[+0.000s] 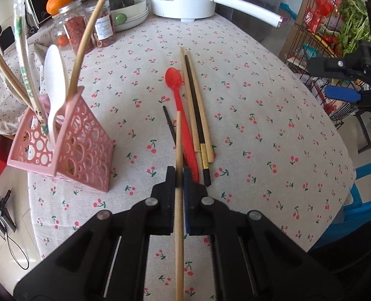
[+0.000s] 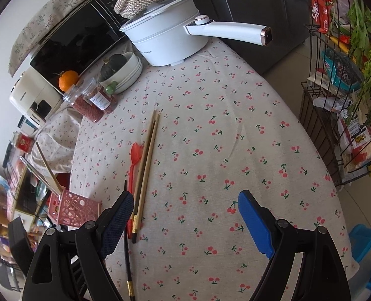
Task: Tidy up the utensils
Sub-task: 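Lift the wooden chopstick with the left tool while the right tool grasps a black chopstick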
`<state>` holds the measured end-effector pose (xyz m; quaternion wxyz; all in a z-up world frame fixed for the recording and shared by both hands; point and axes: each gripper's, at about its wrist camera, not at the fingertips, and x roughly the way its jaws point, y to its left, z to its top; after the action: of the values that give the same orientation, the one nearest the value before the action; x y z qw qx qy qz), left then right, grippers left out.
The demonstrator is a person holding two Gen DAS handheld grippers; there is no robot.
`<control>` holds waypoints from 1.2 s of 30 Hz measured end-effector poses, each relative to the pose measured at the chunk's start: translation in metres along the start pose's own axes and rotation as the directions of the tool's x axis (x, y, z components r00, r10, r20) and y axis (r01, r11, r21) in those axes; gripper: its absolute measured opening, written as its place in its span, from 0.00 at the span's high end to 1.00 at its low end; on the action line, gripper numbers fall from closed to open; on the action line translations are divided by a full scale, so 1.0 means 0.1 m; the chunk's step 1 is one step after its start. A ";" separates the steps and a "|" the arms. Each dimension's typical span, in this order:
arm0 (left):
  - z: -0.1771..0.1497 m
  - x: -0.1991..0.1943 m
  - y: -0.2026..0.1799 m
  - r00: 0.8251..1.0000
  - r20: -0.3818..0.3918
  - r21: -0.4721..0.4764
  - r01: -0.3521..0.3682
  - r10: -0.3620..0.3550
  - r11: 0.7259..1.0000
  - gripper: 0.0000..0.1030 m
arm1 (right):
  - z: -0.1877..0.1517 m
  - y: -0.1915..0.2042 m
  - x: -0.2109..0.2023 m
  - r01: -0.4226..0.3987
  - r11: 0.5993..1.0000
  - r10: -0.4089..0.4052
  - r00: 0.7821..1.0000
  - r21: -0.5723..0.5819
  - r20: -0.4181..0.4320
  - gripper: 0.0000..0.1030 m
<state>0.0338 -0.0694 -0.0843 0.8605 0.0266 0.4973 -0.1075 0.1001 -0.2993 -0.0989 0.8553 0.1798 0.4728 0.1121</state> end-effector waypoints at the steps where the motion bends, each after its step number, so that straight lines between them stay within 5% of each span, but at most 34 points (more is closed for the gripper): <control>1: 0.00 -0.08 0.00 1.000 0.019 0.004 0.007 -0.007 1.000 0.94 | 0.00 0.01 0.00 -0.007 1.000 0.007 1.000 0.001 -0.003 0.16; 9: -0.01 -0.69 0.12 0.981 0.181 0.024 0.065 -0.068 0.998 0.94 | -0.03 0.19 0.12 -0.004 0.999 0.002 0.999 -0.043 -0.033 0.16; 20: -0.03 -1.14 0.45 0.949 0.289 -0.011 0.138 -0.129 0.990 0.94 | -0.16 0.80 0.61 -0.006 0.984 -0.017 0.991 -0.178 -0.129 0.18; 21: -0.03 -1.17 0.48 0.946 0.294 -0.014 0.146 -0.136 0.989 0.94 | -0.18 0.87 0.67 -0.017 0.981 -0.011 0.990 -0.193 -0.144 0.20; 26: -0.08 -1.33 0.60 0.930 0.333 -0.027 0.175 -0.156 0.984 0.94 | -0.30 1.18 1.06 -0.102 0.965 0.038 0.965 -0.240 -0.258 0.67; 28: -0.09 -1.38 0.64 0.926 0.341 -0.029 0.184 -0.163 0.982 0.94 | -0.31 1.24 1.21 -0.097 0.966 0.026 0.959 -0.240 -0.284 0.75; 36: -0.11 -1.42 0.82 0.922 0.347 -0.060 0.205 -0.173 0.977 0.94 | -0.29 1.39 1.57 -0.018 0.959 -0.065 0.957 -0.283 -0.281 0.85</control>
<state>-0.0268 0.0349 0.0272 0.9192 -0.0815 0.3462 -0.1692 0.1553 -0.1097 -0.1763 0.7955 0.0317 0.5734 0.1934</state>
